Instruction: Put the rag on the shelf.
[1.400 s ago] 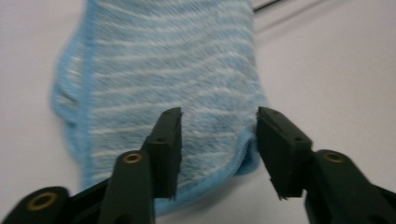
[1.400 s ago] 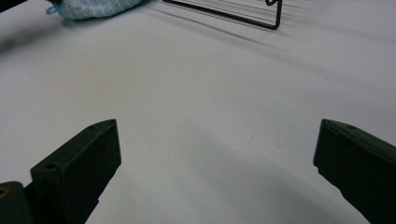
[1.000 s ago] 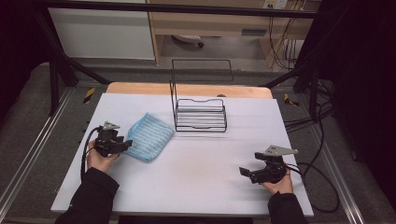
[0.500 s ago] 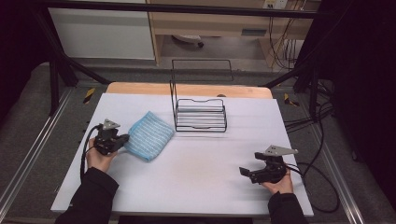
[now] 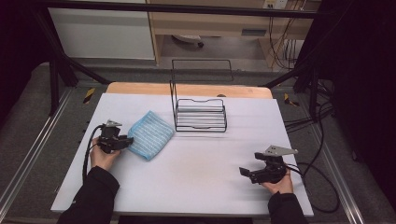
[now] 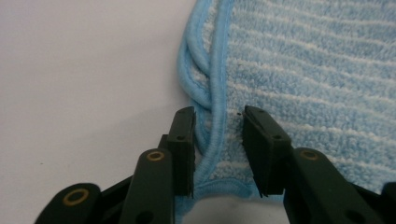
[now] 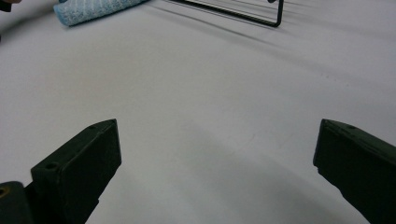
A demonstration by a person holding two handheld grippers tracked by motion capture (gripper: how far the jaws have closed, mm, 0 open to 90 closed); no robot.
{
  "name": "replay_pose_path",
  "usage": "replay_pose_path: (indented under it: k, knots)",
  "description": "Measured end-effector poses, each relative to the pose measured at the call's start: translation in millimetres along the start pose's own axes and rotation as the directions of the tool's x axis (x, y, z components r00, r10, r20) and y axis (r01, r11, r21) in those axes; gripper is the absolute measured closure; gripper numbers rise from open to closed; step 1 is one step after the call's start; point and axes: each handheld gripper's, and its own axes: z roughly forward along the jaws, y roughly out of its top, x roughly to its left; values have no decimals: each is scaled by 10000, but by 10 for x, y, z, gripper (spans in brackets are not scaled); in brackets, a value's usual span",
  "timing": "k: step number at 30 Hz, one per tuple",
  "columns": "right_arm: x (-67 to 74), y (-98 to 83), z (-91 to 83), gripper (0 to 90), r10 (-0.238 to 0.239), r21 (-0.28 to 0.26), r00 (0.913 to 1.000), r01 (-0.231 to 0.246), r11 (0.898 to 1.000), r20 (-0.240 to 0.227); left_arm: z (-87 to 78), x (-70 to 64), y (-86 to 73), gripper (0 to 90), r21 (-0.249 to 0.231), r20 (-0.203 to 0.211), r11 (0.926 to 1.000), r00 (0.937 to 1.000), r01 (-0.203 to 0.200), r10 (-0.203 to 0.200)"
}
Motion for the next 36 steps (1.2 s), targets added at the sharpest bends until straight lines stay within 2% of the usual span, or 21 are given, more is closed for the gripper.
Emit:
replay_pose_path:
  k: [5, 8, 12, 18, 23, 24, 26, 27, 29, 30, 31, 32, 36]
  knots:
    - [-2, 0, 10, 14, -33, 21, 10000, 33, 10000, -9, 10, -16, 3, 652, 8, -59, 10000, 10000, 7, -7]
    - [0, 1, 12, 14, -27, 16, 10000, 27, 10000, -25, 2, -44, 12, 767, 158, 37, 9998, 9999, -145, 145]
    - [-3, 2, 7, 14, -34, 14, 10000, 34, 10000, -20, -24, -72, 12, 827, 177, 58, 9998, 9999, -109, 108]
    - [21, 17, 1, 16, -104, -115, 9999, 103, 9999, -97, -118, -130, -36, 844, 526, 433, 9985, 9990, -116, 93]
    - [58, 32, 4, 23, -108, -143, 9999, 106, 9998, -105, -208, -165, -97, 848, 604, 674, 9980, 9976, -184, 143]
    - [106, 62, 13, 33, -216, -364, 9996, 208, 9991, -205, -229, -172, -121, 848, 619, 731, 9979, 9972, -203, 157]
    - [138, 84, 27, 37, -247, -471, 9993, 234, 9986, -273, -267, -183, -180, 849, 555, 812, 9983, 9966, -152, 107]
    - [222, 141, 83, 45, -392, -556, 9985, 370, 9978, -392, -284, -185, -205, 848, 510, 876, 9987, 9962, -77, 32]
    - [273, 175, 121, 49, -481, -560, 9978, 456, 9974, -452, -309, -192, -243, 847, 366, 950, 9993, 9955, 12, -46]
    - [383, 256, 220, 52, -639, -539, 9967, 613, 9967, -491, -320, -202, -258, 847, 301, 954, 9995, 9954, 55, -83]
    - [383, 256, 220, 52, -639, -539, 9967, 613, 9967, -491, -334, -211, -272, 847, 292, 940, 9996, 9956, -25, -2]
    - [442, 300, 273, 62, -715, -536, 9958, 684, 9962, -575, -342, -229, -289, 847, 219, 934, 9998, 9956, -25, 5]
    - [677, 485, 554, 90, -609, -417, 9954, 580, 9974, -744, -376, -280, -342, 845, 66, 825, 9998, 9964, -196, 190]
